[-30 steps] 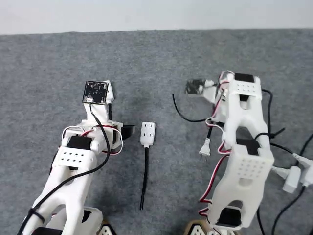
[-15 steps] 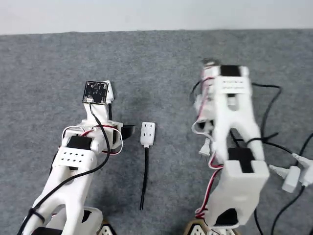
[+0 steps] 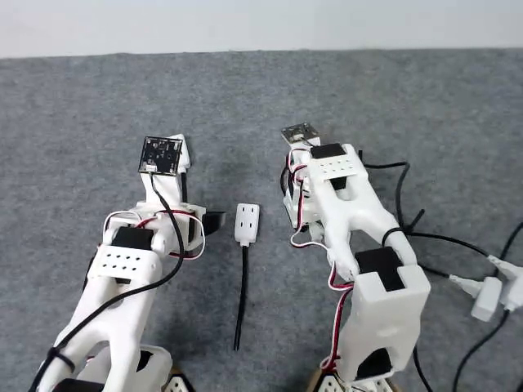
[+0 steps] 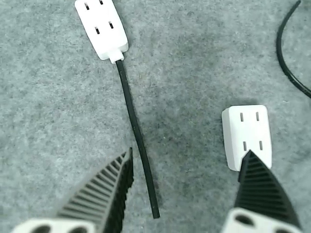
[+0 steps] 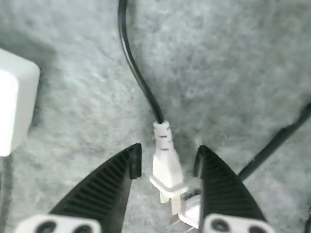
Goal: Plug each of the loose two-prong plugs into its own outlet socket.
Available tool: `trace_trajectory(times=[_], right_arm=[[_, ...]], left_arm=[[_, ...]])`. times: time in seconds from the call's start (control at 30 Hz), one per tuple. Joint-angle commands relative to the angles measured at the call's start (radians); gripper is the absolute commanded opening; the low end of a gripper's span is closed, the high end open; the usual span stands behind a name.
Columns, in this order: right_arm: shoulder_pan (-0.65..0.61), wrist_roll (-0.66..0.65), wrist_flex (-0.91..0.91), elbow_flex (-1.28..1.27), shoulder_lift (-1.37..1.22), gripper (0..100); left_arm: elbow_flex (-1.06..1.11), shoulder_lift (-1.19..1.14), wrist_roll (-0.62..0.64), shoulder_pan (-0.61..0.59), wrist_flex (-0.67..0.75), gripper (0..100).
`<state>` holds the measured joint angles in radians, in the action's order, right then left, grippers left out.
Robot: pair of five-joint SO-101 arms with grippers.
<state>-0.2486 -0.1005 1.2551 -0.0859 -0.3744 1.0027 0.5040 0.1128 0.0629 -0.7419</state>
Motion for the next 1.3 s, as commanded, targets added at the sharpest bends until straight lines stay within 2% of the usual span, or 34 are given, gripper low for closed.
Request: trace_trajectory(times=[0.0,0.1,0.2,0.23,0.27,0.33,0.5,0.83,1.17,1.27], right_arm=[[0.001,-0.015,0.067,0.117,0.065,18.8],[0.016,-0.02,0.127,0.169,0.065,17.0],[0.03,-0.023,0.105,0.169,0.056,0.9],[0.03,-0.04,0.104,0.158,0.056,0.5],[0.028,-0.074,0.105,0.141,0.065,2.6],[0.013,-0.11,0.104,0.124,0.068,0.7],[0.001,-0.12,0.096,0.104,0.053,0.9],[0.142,-0.219,0.019,0.098,-0.067,0.9],[0.108,-0.232,0.025,0.158,-0.013,1.7],[0.068,-0.233,0.038,0.166,0.024,8.5]], left_arm=[[-0.036,0.034,-0.011,-0.006,-0.009,33],[-0.036,0.034,-0.011,-0.008,-0.009,33],[-0.036,0.034,-0.011,-0.008,-0.009,33],[-0.036,0.034,-0.011,-0.008,-0.009,33],[-0.036,0.034,-0.011,-0.008,-0.009,33],[-0.036,0.034,-0.011,-0.008,-0.009,33],[-0.036,0.034,-0.011,-0.008,-0.009,33],[-0.035,0.034,-0.011,-0.005,-0.009,33],[-0.035,0.034,-0.011,-0.005,-0.009,33],[-0.035,0.034,-0.011,-0.008,-0.009,33]])
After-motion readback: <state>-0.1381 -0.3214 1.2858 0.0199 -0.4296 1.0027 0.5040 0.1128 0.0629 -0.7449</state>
